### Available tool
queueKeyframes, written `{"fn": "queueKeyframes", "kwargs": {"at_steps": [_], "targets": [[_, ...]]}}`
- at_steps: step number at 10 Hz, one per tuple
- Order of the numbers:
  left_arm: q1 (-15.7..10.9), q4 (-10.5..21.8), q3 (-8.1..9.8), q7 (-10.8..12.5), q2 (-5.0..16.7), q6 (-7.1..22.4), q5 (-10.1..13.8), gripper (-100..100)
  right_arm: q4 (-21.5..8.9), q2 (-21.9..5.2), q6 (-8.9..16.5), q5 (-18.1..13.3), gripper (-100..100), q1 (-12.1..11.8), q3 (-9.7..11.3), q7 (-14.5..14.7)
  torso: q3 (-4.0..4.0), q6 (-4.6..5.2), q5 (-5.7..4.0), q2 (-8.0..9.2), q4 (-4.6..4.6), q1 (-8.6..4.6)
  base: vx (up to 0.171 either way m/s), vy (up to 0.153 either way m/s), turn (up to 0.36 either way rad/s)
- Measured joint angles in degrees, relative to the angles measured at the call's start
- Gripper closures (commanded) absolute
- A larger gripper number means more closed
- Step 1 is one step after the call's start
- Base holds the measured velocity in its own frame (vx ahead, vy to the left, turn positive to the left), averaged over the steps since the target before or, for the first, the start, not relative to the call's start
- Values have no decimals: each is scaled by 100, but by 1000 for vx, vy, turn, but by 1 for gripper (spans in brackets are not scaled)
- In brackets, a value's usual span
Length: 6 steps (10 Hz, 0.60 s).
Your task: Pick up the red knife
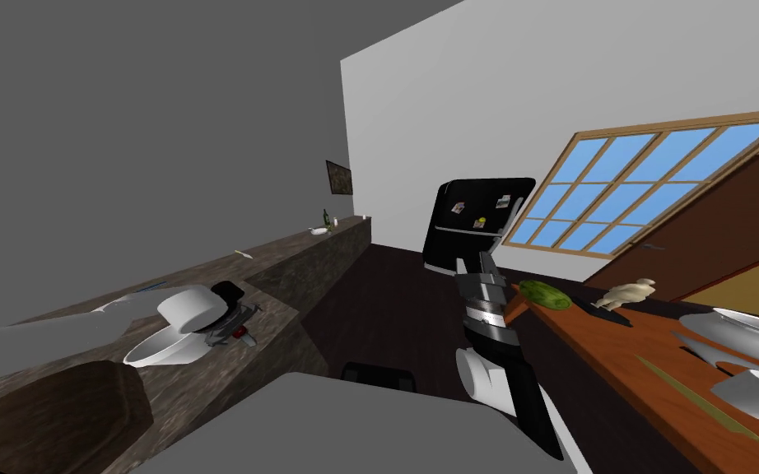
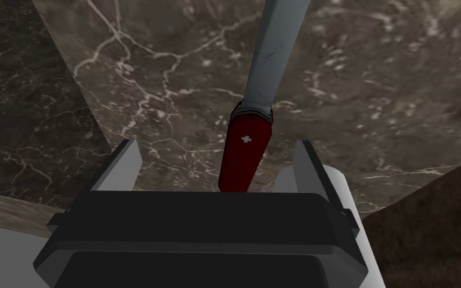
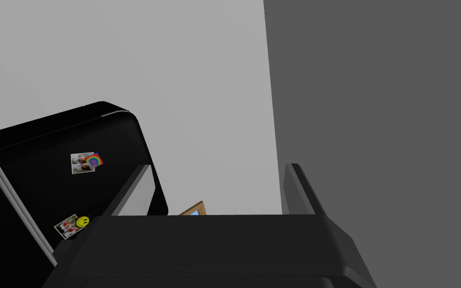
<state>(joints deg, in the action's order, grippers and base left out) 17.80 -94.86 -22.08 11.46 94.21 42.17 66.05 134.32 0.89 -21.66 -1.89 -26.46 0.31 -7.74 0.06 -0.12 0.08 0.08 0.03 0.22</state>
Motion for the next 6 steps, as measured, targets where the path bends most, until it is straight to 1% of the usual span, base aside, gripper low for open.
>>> {"fn": "queueKeyframes", "kwargs": {"at_steps": [1, 2, 3, 6], "targets": [[12, 60, -129, 6, -50, 79, 1, -100, 0, 0, 0, 0, 0, 0, 0, 0, -3, 0, 1, -5, -1, 0, -4, 16, -33], [15, 64, -144, 17, -56, 93, -4, 0, 0, 0, 0, 0, 0, -1, 0, 0, -5, -3, -1, -9, -1, -6, 0, 0, 0], [15, 63, -142, 16, -55, 91, -3, -100, 0, 0, 0, 0, 0, -1, 0, 0, -6, -2, -3, -11, -2, -11, 12, 4, -32], [21, 337, -178, -97, -381, 21, -196, -100, 0, 0, 0, 0, 0, -1, 0, 0, -14, -2, -1, -25, -5, -8, 26, 8, -32]]}}
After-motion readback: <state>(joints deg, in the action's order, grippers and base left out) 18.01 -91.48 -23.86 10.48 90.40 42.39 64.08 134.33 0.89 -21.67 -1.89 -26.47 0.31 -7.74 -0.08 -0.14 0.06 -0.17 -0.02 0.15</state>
